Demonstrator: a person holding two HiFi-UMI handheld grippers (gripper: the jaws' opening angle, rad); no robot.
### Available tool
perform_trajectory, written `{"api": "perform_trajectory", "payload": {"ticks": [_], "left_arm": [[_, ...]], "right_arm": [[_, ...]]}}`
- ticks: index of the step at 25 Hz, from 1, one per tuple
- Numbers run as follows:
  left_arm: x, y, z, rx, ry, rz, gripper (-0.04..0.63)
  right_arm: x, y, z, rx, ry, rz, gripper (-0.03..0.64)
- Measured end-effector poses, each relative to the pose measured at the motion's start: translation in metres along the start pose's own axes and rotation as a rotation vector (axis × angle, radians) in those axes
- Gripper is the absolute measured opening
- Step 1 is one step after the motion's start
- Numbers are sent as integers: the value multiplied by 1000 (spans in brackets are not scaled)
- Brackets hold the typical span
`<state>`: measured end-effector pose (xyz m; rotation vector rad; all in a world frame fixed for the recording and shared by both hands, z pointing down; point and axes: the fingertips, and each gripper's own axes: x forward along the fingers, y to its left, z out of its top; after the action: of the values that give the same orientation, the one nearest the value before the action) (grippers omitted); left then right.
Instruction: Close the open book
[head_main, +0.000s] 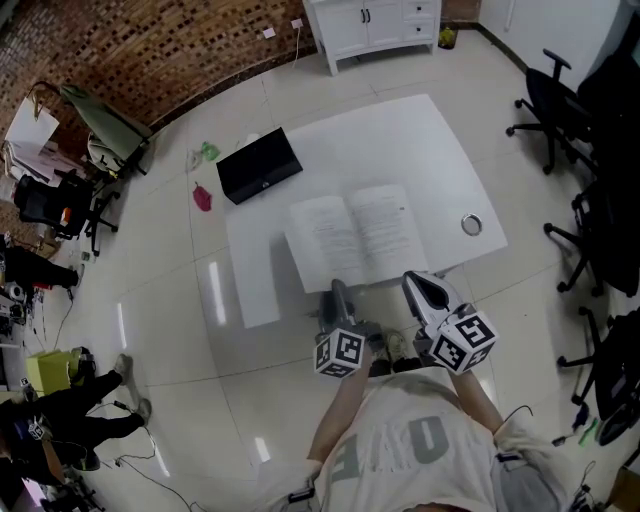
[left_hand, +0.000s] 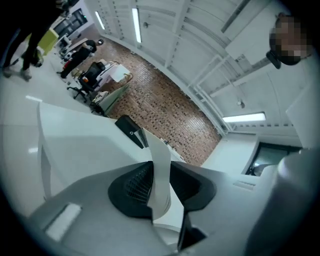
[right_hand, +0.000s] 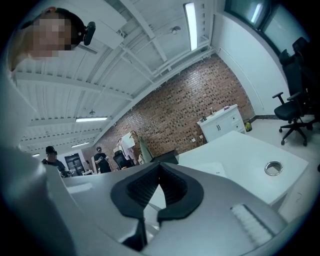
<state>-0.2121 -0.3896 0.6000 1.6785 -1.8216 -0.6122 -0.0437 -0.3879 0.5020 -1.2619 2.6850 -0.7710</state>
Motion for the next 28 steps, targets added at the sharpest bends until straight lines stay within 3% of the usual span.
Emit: {"api": "perform_trajectory", "payload": {"ticks": [3, 7, 11, 15, 16, 19, 24, 28], "left_arm": [[2, -23, -7, 131, 43, -60, 109], [2, -53, -20, 400, 120, -159, 118], [4, -75, -40, 531, 158, -234, 103], [3, -107, -77, 560, 242, -342, 88], [1, -116, -83, 558, 253, -374, 31], [-4, -129, -90, 552, 263, -427, 11], [5, -121, -66, 555, 196, -368, 11], [11, -109, -8, 578, 78, -279, 0]], "right_arm": [[-5, -6, 2, 12, -14, -13, 5], [-9, -8, 3, 26, -25, -23, 5], [-14, -11, 3, 32, -31, -33, 5], [-25, -19, 1, 42, -40, -59, 5], [-26, -20, 1, 46, -44, -66, 5], [-30, -25, 3, 54, -55, -83, 5], [-36, -37, 3, 68, -59, -96, 5], [-30, -34, 6, 63, -55, -82, 5]]}}
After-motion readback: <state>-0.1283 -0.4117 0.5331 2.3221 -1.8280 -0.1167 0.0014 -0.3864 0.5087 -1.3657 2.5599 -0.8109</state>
